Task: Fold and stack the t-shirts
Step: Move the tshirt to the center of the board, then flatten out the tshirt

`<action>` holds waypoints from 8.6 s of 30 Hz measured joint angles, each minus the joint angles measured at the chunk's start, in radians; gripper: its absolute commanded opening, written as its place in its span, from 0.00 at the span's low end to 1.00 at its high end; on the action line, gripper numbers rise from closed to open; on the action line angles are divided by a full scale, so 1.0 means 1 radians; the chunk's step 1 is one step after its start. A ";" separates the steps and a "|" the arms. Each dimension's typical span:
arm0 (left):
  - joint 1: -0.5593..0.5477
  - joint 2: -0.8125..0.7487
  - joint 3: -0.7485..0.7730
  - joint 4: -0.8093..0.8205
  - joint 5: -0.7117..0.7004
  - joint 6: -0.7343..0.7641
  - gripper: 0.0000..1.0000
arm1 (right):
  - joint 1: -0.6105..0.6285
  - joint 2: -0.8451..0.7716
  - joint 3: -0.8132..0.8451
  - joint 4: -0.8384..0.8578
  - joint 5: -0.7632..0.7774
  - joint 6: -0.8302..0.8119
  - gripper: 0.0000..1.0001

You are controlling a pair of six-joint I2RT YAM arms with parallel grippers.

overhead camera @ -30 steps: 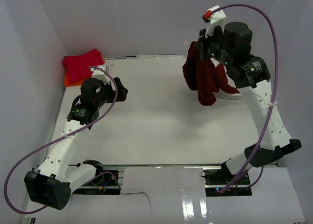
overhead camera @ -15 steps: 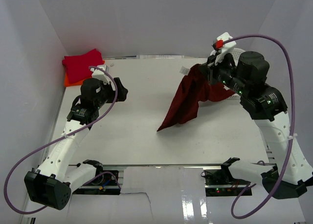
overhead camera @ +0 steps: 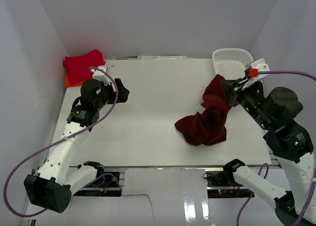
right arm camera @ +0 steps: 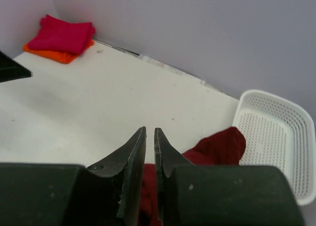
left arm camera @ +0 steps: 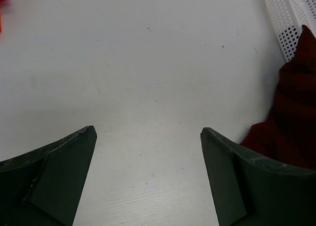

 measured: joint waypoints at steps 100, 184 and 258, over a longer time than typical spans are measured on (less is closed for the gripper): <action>0.080 0.050 0.060 -0.044 -0.071 -0.043 0.98 | 0.115 1.152 0.587 -0.088 -0.176 0.075 0.11; 0.082 0.285 -0.157 0.753 0.998 -0.181 0.00 | 0.181 0.886 0.469 -0.156 -0.335 0.055 0.15; -0.239 0.362 0.005 0.177 0.558 0.093 0.69 | -0.360 1.400 0.500 0.058 0.225 0.254 0.88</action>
